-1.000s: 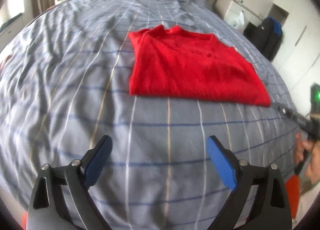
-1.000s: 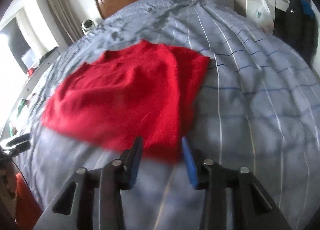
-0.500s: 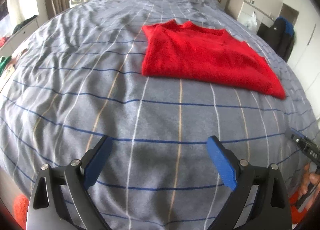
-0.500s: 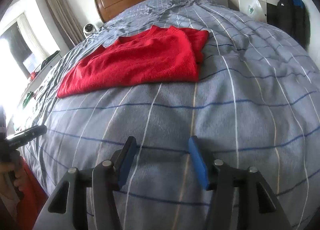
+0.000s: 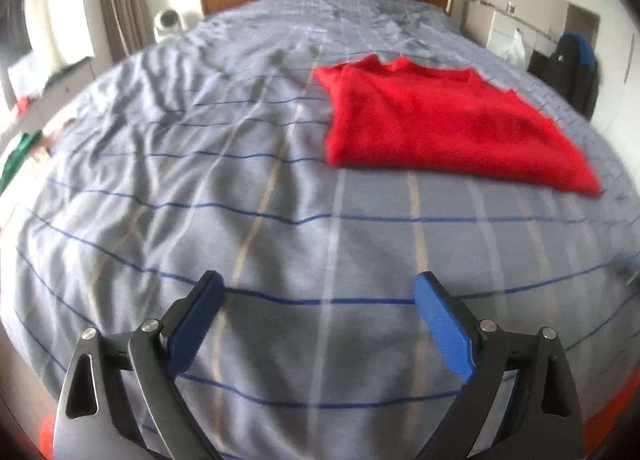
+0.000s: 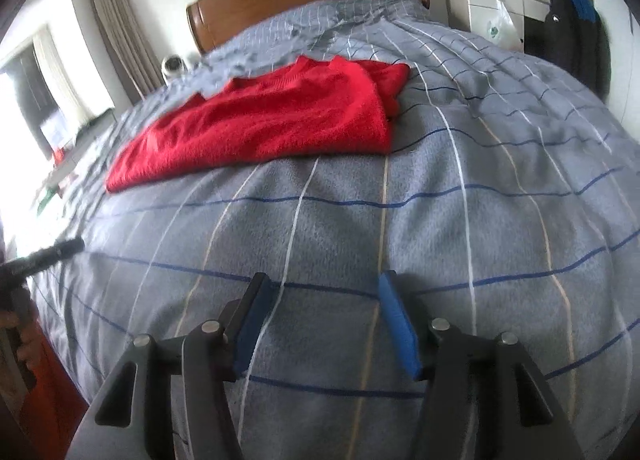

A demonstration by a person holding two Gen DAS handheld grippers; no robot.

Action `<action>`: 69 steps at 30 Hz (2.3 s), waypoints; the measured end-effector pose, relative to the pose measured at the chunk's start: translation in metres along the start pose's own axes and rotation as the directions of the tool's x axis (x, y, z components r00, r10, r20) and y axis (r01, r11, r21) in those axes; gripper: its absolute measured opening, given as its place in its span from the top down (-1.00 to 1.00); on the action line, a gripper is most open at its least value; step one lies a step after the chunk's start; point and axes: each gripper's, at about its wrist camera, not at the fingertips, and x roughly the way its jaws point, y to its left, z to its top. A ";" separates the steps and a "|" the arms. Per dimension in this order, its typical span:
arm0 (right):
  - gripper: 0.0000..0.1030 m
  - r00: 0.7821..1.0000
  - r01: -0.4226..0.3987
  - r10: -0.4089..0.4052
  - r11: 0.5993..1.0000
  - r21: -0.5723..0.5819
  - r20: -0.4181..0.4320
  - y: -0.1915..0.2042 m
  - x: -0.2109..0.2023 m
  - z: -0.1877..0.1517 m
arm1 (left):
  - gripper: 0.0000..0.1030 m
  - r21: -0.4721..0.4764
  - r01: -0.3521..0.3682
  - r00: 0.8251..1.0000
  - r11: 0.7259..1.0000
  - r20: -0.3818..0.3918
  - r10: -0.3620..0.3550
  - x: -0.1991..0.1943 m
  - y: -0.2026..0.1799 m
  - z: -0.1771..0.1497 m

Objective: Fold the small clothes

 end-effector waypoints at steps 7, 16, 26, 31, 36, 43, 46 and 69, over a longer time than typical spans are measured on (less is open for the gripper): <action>-0.10 0.998 -0.054 0.051 0.995 0.089 0.041 -0.041 -0.007 0.106 | -0.91 -0.042 0.057 0.998 0.997 0.024 -0.056 0.004 0.010 -0.005; -0.02 0.987 -0.104 0.139 0.928 0.358 -0.075 -0.089 0.096 0.161 | -0.96 -0.019 0.065 0.997 0.998 0.036 -0.064 0.007 0.010 -0.008; 0.83 0.966 -0.251 0.257 0.952 0.176 -0.012 0.035 0.049 0.227 | -0.97 -0.144 0.079 0.996 0.986 0.039 -0.074 0.012 0.039 0.005; 0.83 0.945 -0.315 0.318 0.948 0.052 -0.069 0.133 0.064 0.233 | -0.96 -0.180 0.068 0.997 0.981 0.049 -0.061 0.007 0.054 0.003; 0.83 0.956 -0.269 0.257 0.960 -0.074 -0.142 0.209 0.115 0.213 | -0.96 -0.228 0.071 0.997 0.971 0.051 -0.061 0.005 0.069 0.000; -0.32 0.957 -0.239 0.198 0.952 -0.190 -0.211 0.245 0.136 0.186 | -0.96 -0.226 0.071 0.997 0.971 0.041 -0.064 0.006 0.072 0.000; -0.40 0.915 -0.383 0.347 0.908 -0.169 -0.205 0.244 0.109 0.195 | -0.96 -0.240 0.085 0.996 0.967 0.041 -0.077 0.006 0.075 0.000; 0.72 0.990 -0.138 0.100 0.818 -0.559 -0.098 0.269 0.120 0.103 | -0.96 -0.260 0.089 0.996 0.961 0.045 -0.080 0.004 0.079 -0.001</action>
